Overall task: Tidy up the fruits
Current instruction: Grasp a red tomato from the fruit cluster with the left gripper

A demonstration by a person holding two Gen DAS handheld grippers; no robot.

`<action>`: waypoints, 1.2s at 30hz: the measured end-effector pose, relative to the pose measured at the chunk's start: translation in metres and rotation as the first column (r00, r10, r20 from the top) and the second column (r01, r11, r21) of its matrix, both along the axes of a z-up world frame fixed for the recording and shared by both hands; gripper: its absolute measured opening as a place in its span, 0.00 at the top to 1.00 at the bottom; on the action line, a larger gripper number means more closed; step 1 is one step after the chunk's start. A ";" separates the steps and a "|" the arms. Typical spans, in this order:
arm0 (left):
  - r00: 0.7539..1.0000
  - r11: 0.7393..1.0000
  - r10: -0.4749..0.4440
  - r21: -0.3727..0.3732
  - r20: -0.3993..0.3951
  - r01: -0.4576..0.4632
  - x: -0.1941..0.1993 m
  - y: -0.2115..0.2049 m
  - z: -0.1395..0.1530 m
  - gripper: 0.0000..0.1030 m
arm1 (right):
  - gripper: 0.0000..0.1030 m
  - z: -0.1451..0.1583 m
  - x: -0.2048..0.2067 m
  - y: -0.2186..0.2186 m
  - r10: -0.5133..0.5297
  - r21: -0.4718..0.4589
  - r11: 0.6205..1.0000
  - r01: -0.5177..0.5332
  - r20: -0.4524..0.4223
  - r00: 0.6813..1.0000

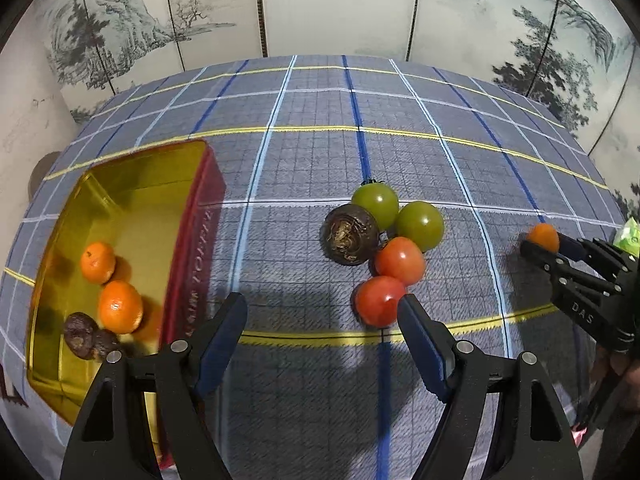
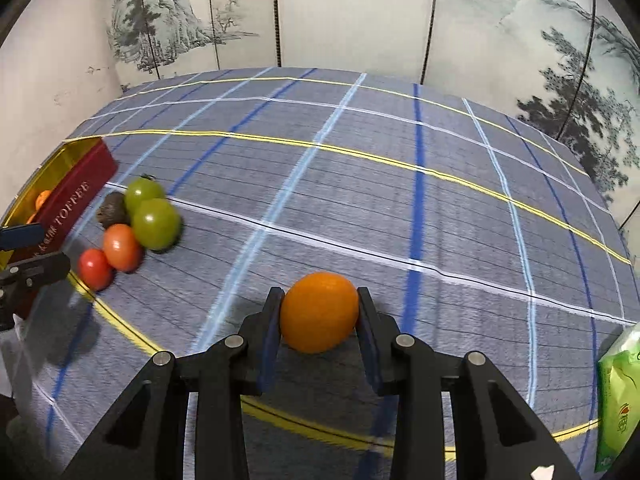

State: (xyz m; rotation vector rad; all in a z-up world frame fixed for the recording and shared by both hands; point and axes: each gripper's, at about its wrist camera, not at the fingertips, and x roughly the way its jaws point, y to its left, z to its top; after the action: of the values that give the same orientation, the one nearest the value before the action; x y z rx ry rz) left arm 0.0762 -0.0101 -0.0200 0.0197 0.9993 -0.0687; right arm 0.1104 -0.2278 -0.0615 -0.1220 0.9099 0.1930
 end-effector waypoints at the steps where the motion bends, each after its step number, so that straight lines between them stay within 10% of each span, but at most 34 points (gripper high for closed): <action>1: 1.000 1.000 0.004 0.001 -0.002 -0.004 0.001 -0.001 -0.003 0.24 | 0.69 -0.001 0.000 -0.003 -0.002 0.000 1.000 0.002 0.001 1.000; 13: 0.999 1.000 -0.026 0.005 -0.022 0.026 0.007 -0.017 -0.022 0.25 | 0.68 -0.006 -0.001 -0.009 -0.008 0.004 1.000 0.008 0.023 1.000; 27: 0.998 0.999 -0.028 -0.029 -0.049 0.027 0.018 -0.019 -0.030 0.70 | 0.66 -0.007 0.000 -0.010 -0.010 0.010 1.000 0.010 0.015 1.000; 36: 0.998 1.000 -0.003 -0.028 -0.060 0.001 0.013 -0.008 -0.026 0.70 | 0.66 -0.007 0.000 -0.010 -0.010 0.009 1.000 0.010 0.015 1.000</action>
State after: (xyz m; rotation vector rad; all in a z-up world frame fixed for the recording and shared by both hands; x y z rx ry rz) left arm 0.0889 -0.0180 -0.0464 -0.0069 1.0586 -0.0852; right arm 0.1104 -0.2382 -0.0684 -0.1100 0.8947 0.1864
